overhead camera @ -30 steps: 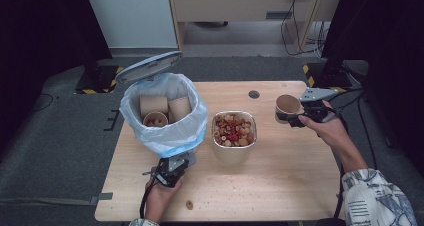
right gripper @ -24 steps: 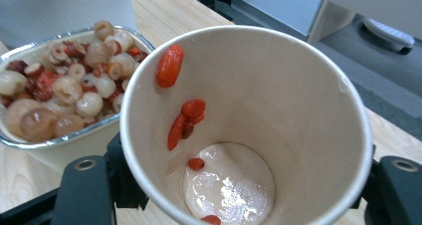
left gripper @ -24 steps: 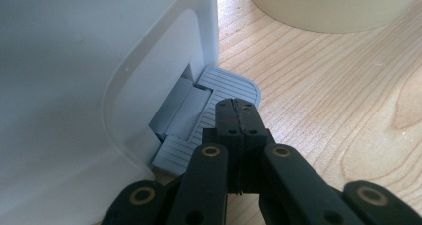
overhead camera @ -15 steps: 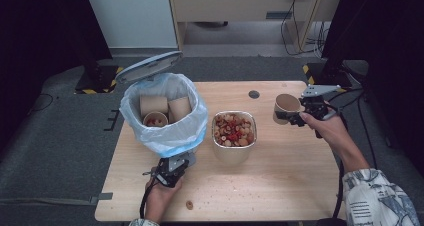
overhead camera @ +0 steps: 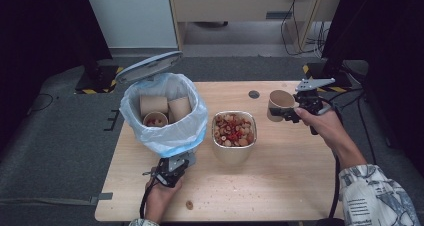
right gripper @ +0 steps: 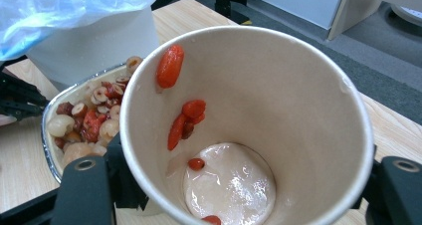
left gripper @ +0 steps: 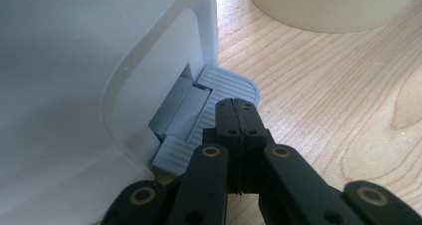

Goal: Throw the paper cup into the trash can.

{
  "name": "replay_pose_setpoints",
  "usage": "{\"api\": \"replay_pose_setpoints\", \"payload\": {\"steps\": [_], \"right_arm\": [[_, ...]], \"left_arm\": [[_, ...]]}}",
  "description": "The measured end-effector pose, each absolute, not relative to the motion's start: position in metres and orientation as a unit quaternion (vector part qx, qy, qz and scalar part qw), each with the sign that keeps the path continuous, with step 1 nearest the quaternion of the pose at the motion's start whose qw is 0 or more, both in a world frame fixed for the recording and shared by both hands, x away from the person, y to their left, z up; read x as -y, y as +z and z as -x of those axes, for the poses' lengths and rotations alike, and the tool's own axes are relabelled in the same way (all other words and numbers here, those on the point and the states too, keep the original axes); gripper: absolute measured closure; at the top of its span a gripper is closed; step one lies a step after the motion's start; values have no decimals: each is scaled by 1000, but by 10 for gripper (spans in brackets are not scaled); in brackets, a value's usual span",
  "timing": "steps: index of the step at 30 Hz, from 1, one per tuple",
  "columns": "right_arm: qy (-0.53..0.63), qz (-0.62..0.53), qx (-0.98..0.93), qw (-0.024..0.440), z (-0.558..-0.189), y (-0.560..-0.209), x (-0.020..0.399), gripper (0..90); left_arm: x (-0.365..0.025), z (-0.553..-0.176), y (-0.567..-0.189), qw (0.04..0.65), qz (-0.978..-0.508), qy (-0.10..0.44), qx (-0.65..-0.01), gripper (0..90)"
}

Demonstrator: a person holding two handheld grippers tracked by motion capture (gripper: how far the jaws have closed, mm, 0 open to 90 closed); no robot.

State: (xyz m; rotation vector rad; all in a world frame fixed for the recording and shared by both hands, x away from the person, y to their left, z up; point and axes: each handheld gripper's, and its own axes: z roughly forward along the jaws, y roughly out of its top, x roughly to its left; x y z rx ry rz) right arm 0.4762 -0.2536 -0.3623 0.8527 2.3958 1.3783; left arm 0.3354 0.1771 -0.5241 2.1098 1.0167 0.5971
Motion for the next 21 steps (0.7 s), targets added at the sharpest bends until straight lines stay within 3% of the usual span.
{"api": "replay_pose_setpoints", "payload": {"steps": [21], "right_arm": [[483,-305,-812,117,-480,-336,236,290]], "left_arm": [[-177,-335,-524,354,-816,231,-394,900]]}}
